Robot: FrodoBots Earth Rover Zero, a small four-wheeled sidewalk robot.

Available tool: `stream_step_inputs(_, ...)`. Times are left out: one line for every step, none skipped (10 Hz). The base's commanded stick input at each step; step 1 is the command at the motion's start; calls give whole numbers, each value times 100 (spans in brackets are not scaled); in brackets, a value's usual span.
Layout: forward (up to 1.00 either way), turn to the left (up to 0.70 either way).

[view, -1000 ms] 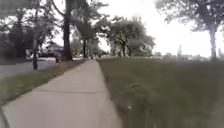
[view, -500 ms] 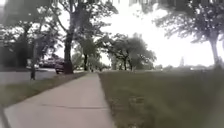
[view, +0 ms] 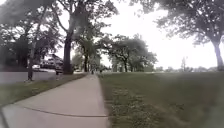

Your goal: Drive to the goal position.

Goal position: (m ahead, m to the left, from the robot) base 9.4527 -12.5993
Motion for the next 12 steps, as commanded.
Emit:
stream_step_inputs(0,0)
stream_step_inputs(100,0)
stream_step_inputs(100,0)
stream_step_inputs(100,0)
stream_step_inputs(100,0)
stream_step_inputs(100,0)
stream_step_inputs(100,0)
stream_step_inputs(100,0)
stream_step_inputs(100,0)
stream_step_inputs(100,0)
stream_step_inputs(100,40)
stream_step_inputs(100,38)
